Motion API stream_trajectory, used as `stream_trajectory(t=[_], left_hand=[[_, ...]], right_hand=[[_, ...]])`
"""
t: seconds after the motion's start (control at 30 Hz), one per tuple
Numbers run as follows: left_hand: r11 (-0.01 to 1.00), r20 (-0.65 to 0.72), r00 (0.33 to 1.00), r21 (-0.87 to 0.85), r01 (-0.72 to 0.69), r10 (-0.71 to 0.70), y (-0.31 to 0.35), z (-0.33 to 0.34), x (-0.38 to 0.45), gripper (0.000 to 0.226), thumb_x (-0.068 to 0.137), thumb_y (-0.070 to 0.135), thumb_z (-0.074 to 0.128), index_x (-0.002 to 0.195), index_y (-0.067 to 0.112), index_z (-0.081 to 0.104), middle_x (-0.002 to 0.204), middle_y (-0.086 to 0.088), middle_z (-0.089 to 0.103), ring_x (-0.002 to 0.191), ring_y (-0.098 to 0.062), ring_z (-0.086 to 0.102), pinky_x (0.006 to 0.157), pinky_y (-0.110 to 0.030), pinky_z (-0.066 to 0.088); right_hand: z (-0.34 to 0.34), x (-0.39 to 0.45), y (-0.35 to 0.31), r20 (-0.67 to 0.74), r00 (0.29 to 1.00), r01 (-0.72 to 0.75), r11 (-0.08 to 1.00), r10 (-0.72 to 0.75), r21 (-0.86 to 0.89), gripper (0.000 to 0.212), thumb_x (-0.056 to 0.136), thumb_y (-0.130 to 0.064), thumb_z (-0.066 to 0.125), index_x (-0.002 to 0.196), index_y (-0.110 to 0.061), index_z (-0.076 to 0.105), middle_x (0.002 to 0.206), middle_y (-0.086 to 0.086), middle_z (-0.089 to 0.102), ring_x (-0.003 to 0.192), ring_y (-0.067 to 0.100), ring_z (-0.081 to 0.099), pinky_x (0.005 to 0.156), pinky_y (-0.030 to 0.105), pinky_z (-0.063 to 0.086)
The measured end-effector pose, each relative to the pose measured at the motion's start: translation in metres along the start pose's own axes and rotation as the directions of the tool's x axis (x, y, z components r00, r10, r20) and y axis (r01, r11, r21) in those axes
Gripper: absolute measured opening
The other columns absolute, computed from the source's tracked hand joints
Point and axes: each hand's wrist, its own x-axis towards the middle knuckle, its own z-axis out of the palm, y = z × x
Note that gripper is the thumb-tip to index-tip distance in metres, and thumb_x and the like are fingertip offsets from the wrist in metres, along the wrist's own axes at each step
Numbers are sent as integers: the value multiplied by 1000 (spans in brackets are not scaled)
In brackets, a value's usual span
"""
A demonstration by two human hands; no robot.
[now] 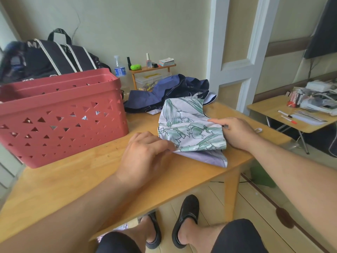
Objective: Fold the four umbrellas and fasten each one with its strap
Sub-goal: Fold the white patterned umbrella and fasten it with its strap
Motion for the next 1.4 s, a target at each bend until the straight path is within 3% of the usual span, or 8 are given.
stream_trajectory(t=[0.17,0.33,0.77,0.9,1.0,1.1,1.17,1.4], left_hand=[[999,437,899,-34,-7,21,-7,-8,-4,27,92,58,59,112,44,68,94,23,64,96,-9,61,89,-40,49],[992,190,978,-64,104,-90,2,-2,33,28,97,53,58,114,36,73,102,9,57,101,-18,52,91,-34,44],[923,704,696,349,-164,-142,-4,44,59,97,80,86,-3,164,39,-8,174,11,-4,157,-23,4,127,-49,4],[921,709,672,376,-104,-214,5,56,55,107,73,95,-6,162,36,-18,172,11,-16,159,-23,-7,126,-58,-4],[920,713,653,387,-64,-255,8,64,57,117,66,97,-10,164,33,-13,171,10,-22,159,-25,-14,125,-61,-7],[938,738,636,340,-61,-226,3,60,53,115,68,98,-5,163,35,-16,169,11,-29,157,-21,-24,125,-59,-9],[952,759,617,301,-51,-207,-10,53,46,110,70,101,0,161,42,-19,166,16,-34,154,-16,-33,125,-58,-13],[948,771,583,317,-6,-254,-57,17,22,103,67,105,1,157,57,-15,163,24,-35,152,-25,-36,124,-59,-15]], right_hand=[[2,-8,-2,16,999,39,996,-37,-87,51,102,-18,51,138,-54,57,98,-12,60,103,25,56,78,28,29],[-3,-13,-2,36,999,42,996,-40,-76,49,101,-30,61,140,-58,53,125,-3,68,116,24,56,81,30,35],[-26,-20,-27,177,974,-159,984,142,86,67,91,-17,52,136,-67,49,150,-8,55,137,36,49,113,53,43],[-15,-24,-72,-153,962,189,956,-226,-226,49,89,-30,48,135,-27,67,146,-3,57,141,29,42,115,57,35],[17,-42,-106,10,955,296,951,-296,-92,39,95,-22,50,130,-22,67,128,1,68,121,26,59,100,49,50],[32,-54,-96,325,941,197,933,-94,-300,64,105,-57,25,164,-37,14,172,-20,4,159,11,2,126,59,13],[26,-58,-78,454,890,155,907,45,-392,77,98,-75,15,161,-43,-17,159,-32,-35,149,1,-34,125,59,-8],[13,-69,-64,495,868,163,918,41,-362,97,83,-91,17,160,-44,-18,153,-35,-44,144,-1,-42,127,57,-6]])
